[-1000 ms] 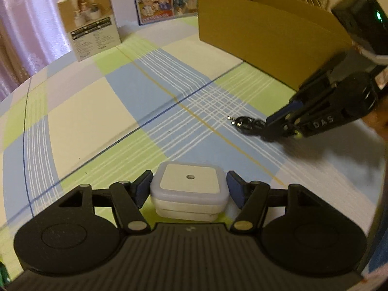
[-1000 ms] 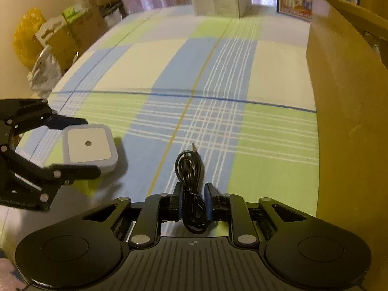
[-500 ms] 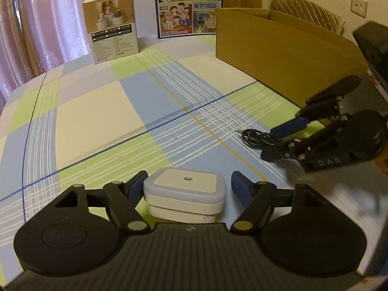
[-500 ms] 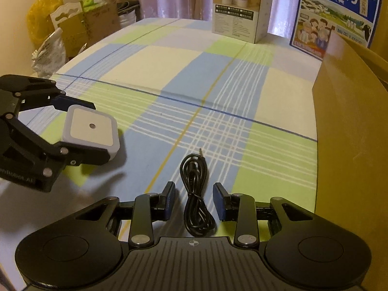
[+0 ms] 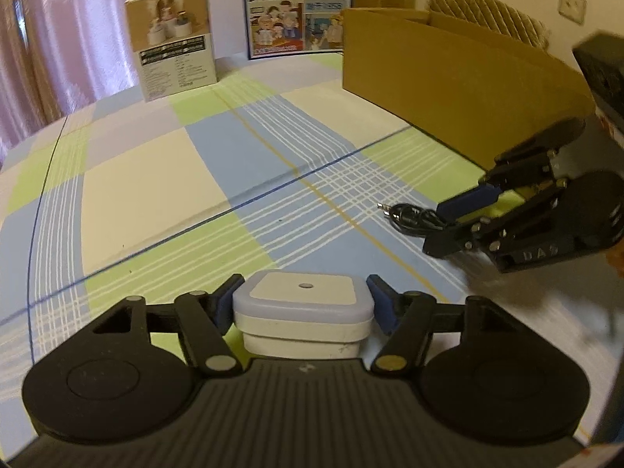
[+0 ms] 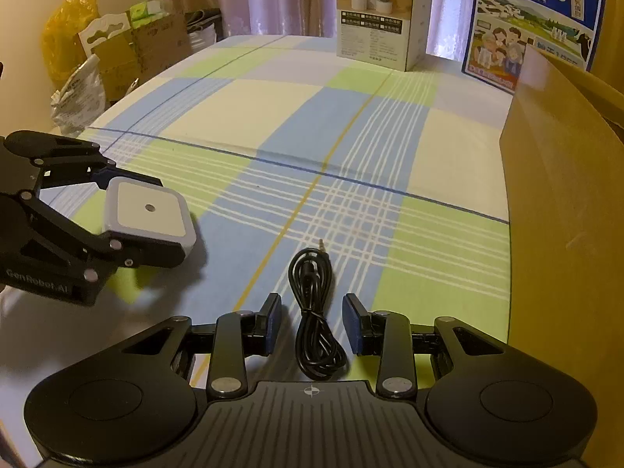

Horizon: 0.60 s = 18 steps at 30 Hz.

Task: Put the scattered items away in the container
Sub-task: 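Lift the charger and cable and carry them toward the cardboard box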

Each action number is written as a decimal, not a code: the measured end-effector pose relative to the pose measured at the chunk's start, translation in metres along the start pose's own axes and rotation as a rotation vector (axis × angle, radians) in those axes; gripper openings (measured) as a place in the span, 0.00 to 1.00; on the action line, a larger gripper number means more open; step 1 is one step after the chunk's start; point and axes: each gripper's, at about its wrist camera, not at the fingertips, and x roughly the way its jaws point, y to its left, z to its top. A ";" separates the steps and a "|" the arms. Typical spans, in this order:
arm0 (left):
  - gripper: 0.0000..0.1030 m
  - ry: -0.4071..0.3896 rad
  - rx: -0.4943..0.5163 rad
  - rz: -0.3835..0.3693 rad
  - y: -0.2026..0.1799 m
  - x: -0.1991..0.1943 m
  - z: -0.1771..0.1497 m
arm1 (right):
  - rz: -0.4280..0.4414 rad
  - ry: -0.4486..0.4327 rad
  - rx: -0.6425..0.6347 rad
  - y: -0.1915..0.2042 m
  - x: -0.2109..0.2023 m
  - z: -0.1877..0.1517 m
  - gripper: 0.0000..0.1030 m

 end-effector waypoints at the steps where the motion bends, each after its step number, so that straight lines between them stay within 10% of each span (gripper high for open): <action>1: 0.59 -0.002 -0.009 0.000 0.000 -0.001 0.000 | -0.001 0.000 -0.003 0.000 0.000 0.000 0.31; 18: 0.59 -0.020 -0.106 0.057 -0.008 -0.032 -0.001 | -0.008 -0.063 -0.007 0.004 -0.012 0.006 0.11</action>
